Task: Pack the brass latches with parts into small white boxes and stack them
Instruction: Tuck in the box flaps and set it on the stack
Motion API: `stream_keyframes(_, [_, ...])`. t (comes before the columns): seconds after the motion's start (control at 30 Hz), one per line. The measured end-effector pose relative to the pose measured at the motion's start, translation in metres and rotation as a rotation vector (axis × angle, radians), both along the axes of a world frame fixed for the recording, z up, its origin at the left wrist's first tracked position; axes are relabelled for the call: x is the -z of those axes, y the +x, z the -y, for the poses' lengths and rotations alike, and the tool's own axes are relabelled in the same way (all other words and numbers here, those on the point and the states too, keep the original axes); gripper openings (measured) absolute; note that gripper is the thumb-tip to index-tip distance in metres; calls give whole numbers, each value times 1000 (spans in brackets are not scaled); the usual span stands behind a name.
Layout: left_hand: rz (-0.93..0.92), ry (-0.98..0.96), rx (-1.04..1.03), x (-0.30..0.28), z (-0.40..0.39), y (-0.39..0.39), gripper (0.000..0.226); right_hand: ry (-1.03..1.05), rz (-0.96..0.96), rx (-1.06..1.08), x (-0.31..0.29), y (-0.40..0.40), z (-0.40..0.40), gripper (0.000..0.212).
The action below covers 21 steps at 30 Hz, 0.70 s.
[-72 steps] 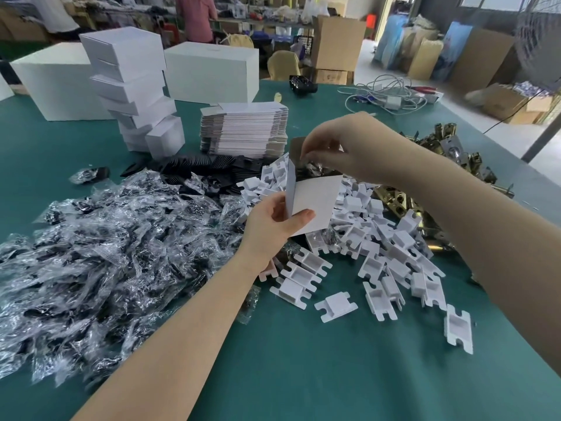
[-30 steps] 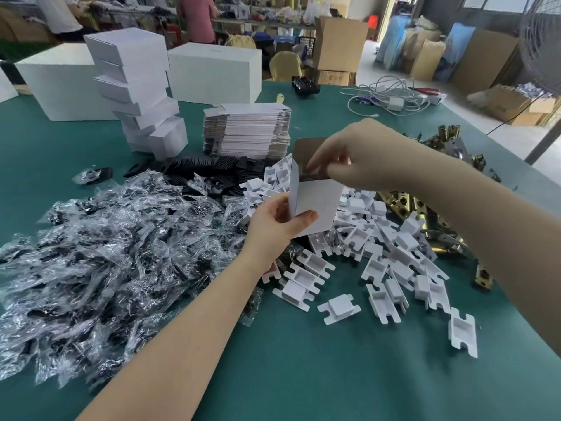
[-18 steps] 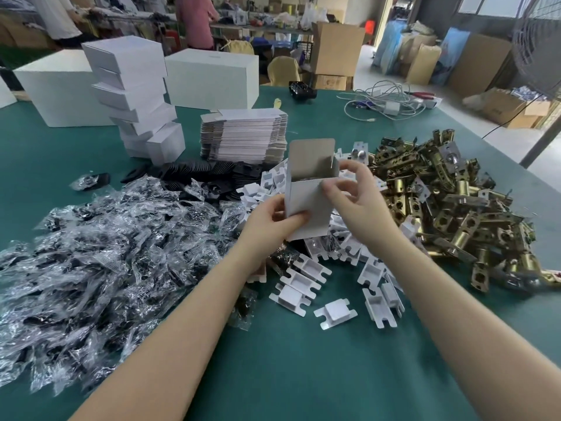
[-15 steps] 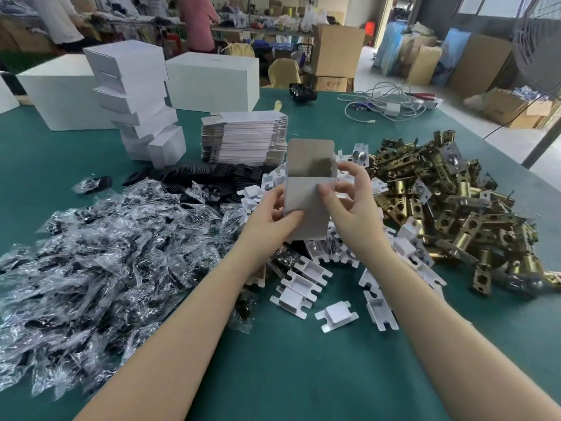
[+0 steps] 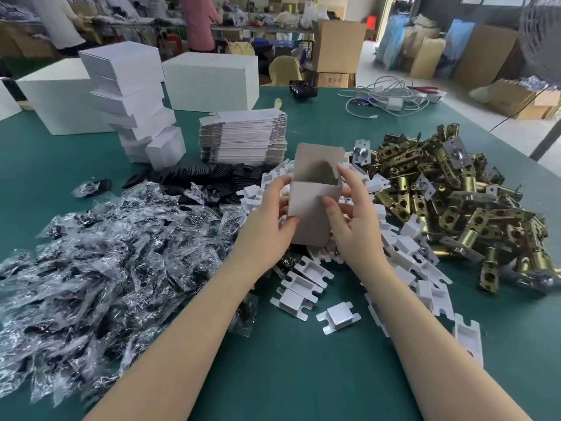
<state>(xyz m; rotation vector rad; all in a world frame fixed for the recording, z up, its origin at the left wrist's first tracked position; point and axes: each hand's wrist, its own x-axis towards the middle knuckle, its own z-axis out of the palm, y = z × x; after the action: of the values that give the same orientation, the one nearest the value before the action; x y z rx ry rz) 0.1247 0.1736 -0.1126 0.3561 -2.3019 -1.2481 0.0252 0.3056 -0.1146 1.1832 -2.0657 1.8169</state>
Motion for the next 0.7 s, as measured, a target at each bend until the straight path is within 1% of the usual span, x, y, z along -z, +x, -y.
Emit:
stream_keyframes(0.07, [14,-111,-40,-1,1,2,74,30,-41,5,2,-1,0,45])
stream_keyframes(0.13, [-42,-63,-18,-2,1,2,77,59,-79,6,3,-2,0,42])
stream_keyframes(0.2, [-97,21,11,-5,1,3,70,76,-78,-2,3,-2,-1,38])
stream_keyframes(0.27, [-131,63,25,-7,0,4,64,88,-40,-10,3,-2,-3,34])
stream_keyframes(0.33, [-134,40,33,-11,1,6,64,103,-6,-10,3,-2,-4,29])
stream_keyframes(0.4, [-109,-28,51,-16,4,7,62,114,18,-9,2,-2,-3,25])
stream_keyframes(0.5, [-35,-147,77,-21,10,8,48,90,71,7,-3,1,-3,18])
stream_keyframes(0.57, [-4,-188,70,-24,11,9,38,31,118,31,-8,3,-2,21])
stream_keyframes(0.63, [0,-199,47,-28,10,8,28,-10,158,59,-14,3,-1,24])
stream_keyframes(0.7, [-12,-170,17,-32,7,7,23,-34,198,63,-18,2,1,24])
